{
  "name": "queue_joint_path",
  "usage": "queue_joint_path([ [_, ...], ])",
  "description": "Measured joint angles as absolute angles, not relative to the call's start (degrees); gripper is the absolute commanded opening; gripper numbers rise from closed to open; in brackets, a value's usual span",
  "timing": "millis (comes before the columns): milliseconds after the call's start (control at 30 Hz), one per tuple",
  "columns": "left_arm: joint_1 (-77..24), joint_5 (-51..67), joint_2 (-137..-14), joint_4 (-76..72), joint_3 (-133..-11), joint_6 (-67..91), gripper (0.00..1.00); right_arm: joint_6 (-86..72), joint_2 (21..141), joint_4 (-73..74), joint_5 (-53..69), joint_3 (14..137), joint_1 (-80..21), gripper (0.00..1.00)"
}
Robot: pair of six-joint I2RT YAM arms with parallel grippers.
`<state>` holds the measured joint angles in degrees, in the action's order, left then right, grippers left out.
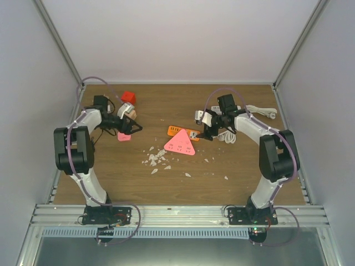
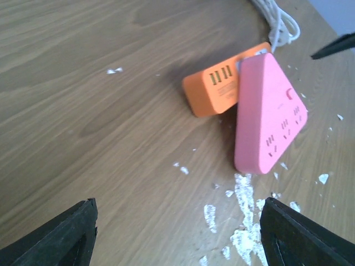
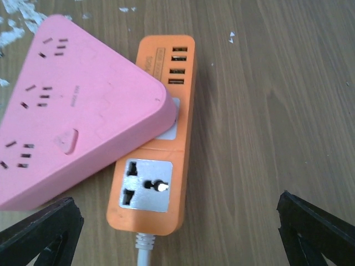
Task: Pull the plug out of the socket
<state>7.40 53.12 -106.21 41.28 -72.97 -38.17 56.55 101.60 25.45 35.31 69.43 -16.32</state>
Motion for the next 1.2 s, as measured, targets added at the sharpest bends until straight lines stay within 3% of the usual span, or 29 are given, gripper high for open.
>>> queue_joint_path([
  [267,0.5,54.2,-105.4,38.9,-70.4,-36.8,0.82,59.7,105.0,23.7,32.9,69.9,-16.7,0.93],
  [467,-5.0,55.4,-105.4,36.0,-68.8,-32.8,0.90,60.9,106.7,22.9,31.5,69.9,-17.5,0.92],
  [1200,-12.0,61.7,-111.7,27.6,-68.0,-20.4,0.82,59.7,109.6,18.8,28.3,68.5,-21.7,0.79],
])
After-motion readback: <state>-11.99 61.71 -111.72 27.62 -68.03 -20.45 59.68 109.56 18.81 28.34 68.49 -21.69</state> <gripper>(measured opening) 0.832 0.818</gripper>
